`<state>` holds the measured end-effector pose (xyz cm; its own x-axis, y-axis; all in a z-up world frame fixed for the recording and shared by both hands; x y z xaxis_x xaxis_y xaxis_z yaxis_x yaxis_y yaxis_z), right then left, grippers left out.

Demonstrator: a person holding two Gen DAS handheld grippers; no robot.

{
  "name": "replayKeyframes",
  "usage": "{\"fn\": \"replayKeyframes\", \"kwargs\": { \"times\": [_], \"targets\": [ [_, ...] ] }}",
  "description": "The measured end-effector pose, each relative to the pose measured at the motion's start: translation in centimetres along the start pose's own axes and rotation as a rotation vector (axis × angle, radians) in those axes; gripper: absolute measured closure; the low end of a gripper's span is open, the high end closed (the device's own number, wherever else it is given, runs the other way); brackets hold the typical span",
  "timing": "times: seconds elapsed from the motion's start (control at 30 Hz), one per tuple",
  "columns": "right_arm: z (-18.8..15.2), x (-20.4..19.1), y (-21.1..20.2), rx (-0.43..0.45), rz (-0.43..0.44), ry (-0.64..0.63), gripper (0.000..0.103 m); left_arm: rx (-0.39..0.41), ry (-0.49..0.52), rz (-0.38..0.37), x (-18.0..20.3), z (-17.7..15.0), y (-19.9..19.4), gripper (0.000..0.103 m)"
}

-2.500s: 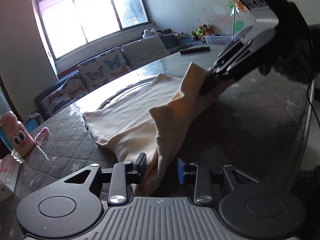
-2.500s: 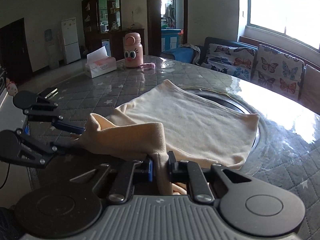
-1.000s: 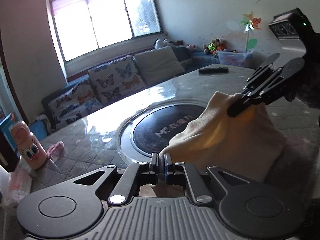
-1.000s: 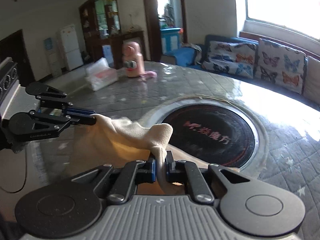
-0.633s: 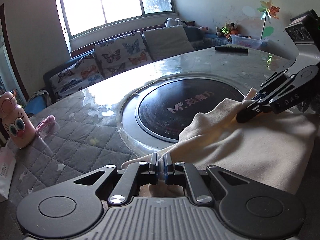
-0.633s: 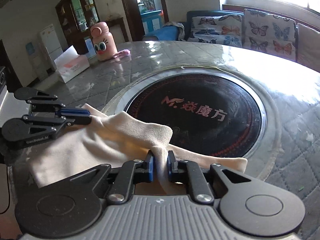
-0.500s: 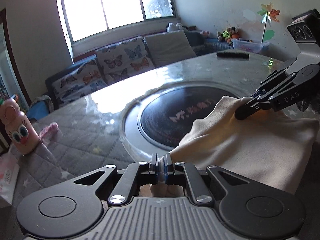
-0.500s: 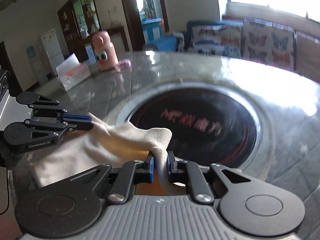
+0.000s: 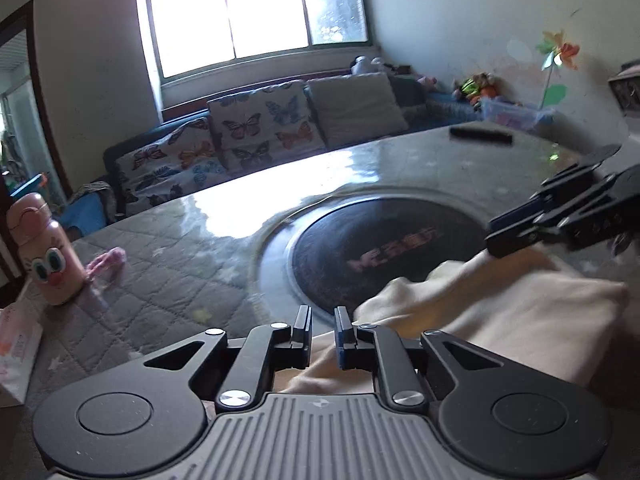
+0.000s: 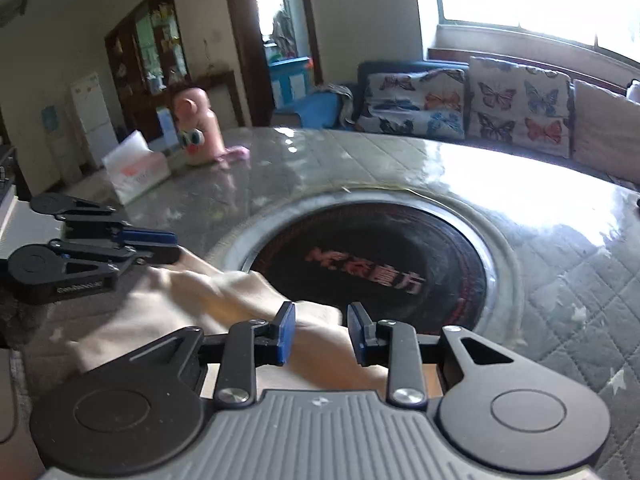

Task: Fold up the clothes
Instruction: 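Lift the hem with both grippers and fold it over toward the collar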

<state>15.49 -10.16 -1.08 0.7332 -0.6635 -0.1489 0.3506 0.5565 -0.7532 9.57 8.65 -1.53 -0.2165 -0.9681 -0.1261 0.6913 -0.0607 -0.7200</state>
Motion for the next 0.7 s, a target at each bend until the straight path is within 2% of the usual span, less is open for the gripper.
{"fn": "replayKeyframes", "kwargs": {
  "times": [0.13, 0.27, 0.33, 0.43, 0.7],
  "targets": [
    [0.0, -1.0, 0.9, -0.051, 0.039, -0.01, 0.079, -0.017, 0.026, -0.052, 1.9, 0.6, 0.7, 0.091],
    [0.3, -0.8, 2.3, -0.077, 0.039, 0.021, 0.08, -0.065, 0.012, -0.029, 1.7, 1.2, 3.3, 0.091],
    [0.2, -0.8, 3.4, -0.086, 0.008, 0.014, 0.083, -0.089, 0.002, -0.016, 1.5, 1.4, 4.6, 0.091],
    [0.0, -0.9, 4.2, -0.091, 0.008, 0.006, 0.083, -0.091, -0.023, -0.021, 0.9, 1.3, 5.4, 0.088],
    [-1.3, -0.5, 2.0, -0.066, -0.035, 0.012, 0.083, -0.088, -0.008, -0.008, 1.0, 1.1, 5.1, 0.088]
  ]
}}
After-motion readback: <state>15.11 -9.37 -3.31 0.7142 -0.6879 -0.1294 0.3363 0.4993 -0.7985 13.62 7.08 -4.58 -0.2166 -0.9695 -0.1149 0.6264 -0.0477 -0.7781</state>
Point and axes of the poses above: each gripper's, at about its wrist camera, not at the fingertips, and y roughly the way its jaws point, x to its right, z to its top, the point moved 6 cm from there along y, roughly the way its jaws point, and after that the axes turned 11 degrees about -x, right-handed, at the moved point
